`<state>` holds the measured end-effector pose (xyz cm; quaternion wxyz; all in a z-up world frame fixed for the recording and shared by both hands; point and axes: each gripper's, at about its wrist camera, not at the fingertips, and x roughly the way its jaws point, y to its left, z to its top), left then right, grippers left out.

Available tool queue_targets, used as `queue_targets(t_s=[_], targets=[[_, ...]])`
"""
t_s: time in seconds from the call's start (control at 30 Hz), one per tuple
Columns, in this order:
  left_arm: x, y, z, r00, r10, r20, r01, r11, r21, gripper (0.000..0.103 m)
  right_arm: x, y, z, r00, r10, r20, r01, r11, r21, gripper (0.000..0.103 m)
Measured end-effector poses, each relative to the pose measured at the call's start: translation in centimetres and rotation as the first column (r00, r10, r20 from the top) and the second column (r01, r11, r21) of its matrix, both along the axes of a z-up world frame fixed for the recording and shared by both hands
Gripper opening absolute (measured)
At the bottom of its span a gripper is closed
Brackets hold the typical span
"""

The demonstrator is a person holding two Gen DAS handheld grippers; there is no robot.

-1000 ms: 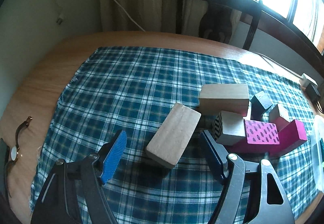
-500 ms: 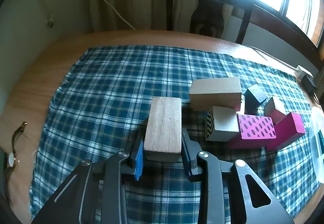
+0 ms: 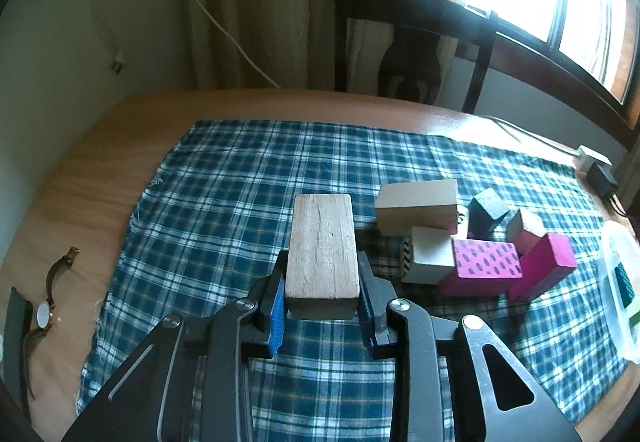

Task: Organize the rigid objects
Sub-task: 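Move the right gripper to the pink dotted cube and grasp it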

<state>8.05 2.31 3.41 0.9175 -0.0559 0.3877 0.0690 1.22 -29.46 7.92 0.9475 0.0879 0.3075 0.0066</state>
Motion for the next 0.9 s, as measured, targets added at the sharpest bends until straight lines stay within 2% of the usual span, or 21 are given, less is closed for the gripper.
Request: queue_targets(t_s=[0.17, 0.3, 0.57, 0.87, 0.9], targets=[[-0.5, -0.4, 0.5, 1.000, -0.020, 0.012, 0.021, 1.000, -0.016, 0.031, 2.1, 3.1, -0.7, 0.990, 0.120, -0.070, -0.115, 0.991, 0.066, 0.070], [-0.9, -0.6, 0.8, 0.999, -0.026, 0.019, 0.027, 0.999, -0.029, 0.031, 3.4, 5.3, -1.6, 0.976, 0.181, -0.120, -0.169, 0.980, 0.106, 0.070], [-1.5, -0.6, 1.2, 0.999, -0.037, 0.030, 0.038, 0.998, -0.045, 0.031, 5.6, 9.4, -2.4, 0.957, 0.253, -0.141, -0.246, 0.967, 0.065, 0.070], [-1.7, -0.8, 1.4, 0.999, -0.043, 0.031, 0.045, 0.998, -0.053, 0.031, 7.8, 11.9, -2.7, 0.950, 0.273, -0.154, -0.271, 0.962, 0.030, 0.069], [-1.7, -0.8, 1.4, 0.999, -0.043, 0.030, 0.045, 0.998, -0.053, 0.031, 8.0, 12.1, -2.7, 0.950, 0.272, -0.156, -0.271, 0.962, 0.029, 0.067]])
